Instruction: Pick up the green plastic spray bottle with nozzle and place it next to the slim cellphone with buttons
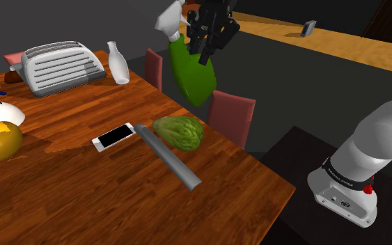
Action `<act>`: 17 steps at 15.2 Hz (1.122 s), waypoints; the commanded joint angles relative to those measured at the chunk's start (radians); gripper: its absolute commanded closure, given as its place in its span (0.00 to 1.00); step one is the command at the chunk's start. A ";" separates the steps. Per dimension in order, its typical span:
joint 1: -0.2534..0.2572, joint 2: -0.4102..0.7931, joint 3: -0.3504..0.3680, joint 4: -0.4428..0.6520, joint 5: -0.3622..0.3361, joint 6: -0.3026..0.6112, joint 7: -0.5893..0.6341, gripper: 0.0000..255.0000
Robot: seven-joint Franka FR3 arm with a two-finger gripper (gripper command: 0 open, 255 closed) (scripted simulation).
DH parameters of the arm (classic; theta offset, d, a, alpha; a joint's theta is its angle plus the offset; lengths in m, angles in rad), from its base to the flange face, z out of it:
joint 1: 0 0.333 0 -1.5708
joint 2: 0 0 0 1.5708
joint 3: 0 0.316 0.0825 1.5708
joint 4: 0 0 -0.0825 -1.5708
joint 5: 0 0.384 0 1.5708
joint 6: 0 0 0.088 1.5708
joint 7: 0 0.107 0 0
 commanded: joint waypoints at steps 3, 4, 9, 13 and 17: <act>-0.012 0.174 0.097 0.146 -0.083 0.070 0.090 1.00; -0.011 0.222 0.120 0.185 -0.113 0.085 0.117 1.00; 0.046 0.489 0.209 0.413 -0.324 0.138 0.280 1.00; 0.180 0.717 0.207 0.657 -0.515 0.114 0.406 1.00; 0.205 0.751 0.196 0.661 -0.535 0.142 0.409 1.00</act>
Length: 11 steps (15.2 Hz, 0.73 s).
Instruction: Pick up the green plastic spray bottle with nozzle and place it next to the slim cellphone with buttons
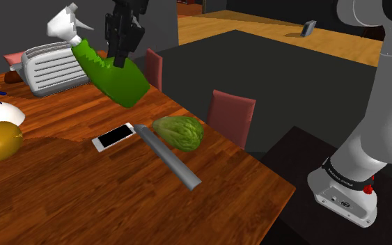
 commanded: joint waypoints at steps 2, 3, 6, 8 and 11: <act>-0.007 -0.003 0.000 -0.043 0.006 0.038 -0.014 1.00; -0.011 -0.005 0.000 -0.060 0.010 0.052 -0.019 1.00; -0.020 -0.012 0.001 -0.109 0.019 0.092 -0.035 1.00; -0.025 -0.014 0.001 -0.139 0.025 0.117 -0.045 1.00; -0.031 -0.016 0.002 -0.181 0.031 0.155 -0.059 1.00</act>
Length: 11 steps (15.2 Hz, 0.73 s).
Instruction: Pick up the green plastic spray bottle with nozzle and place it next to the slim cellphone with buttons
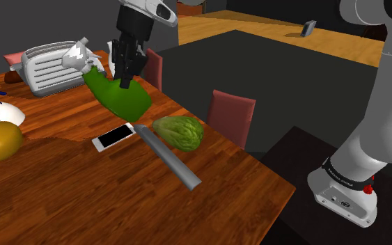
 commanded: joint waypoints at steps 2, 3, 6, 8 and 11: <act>-0.007 -0.002 0.000 -0.044 0.007 0.040 -0.016 1.00; -0.008 -0.001 0.000 -0.056 0.009 0.052 -0.020 1.00; -0.011 0.002 0.000 -0.093 0.013 0.088 -0.033 1.00; -0.012 0.006 -0.001 -0.115 0.014 0.112 -0.041 1.00; -0.013 0.013 -0.002 -0.147 0.016 0.148 -0.052 1.00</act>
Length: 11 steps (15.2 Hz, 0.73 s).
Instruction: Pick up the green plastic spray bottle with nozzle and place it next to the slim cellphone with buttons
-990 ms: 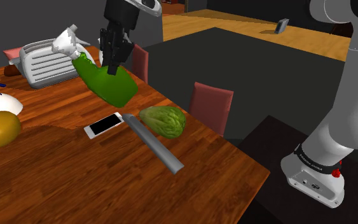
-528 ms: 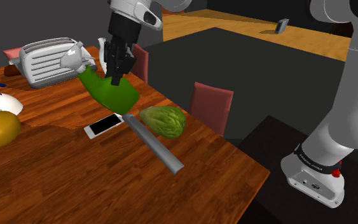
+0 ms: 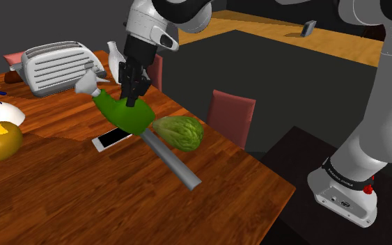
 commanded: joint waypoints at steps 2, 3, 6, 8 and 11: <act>0.000 0.009 -0.002 -0.028 0.000 0.034 -0.011 1.00; 0.000 0.013 -0.003 -0.038 0.000 0.046 -0.015 1.00; 0.001 0.024 -0.005 -0.064 -0.001 0.080 -0.025 1.00; 0.002 0.032 -0.007 -0.081 -0.002 0.103 -0.031 1.00; 0.005 0.046 -0.010 -0.104 -0.005 0.137 -0.040 1.00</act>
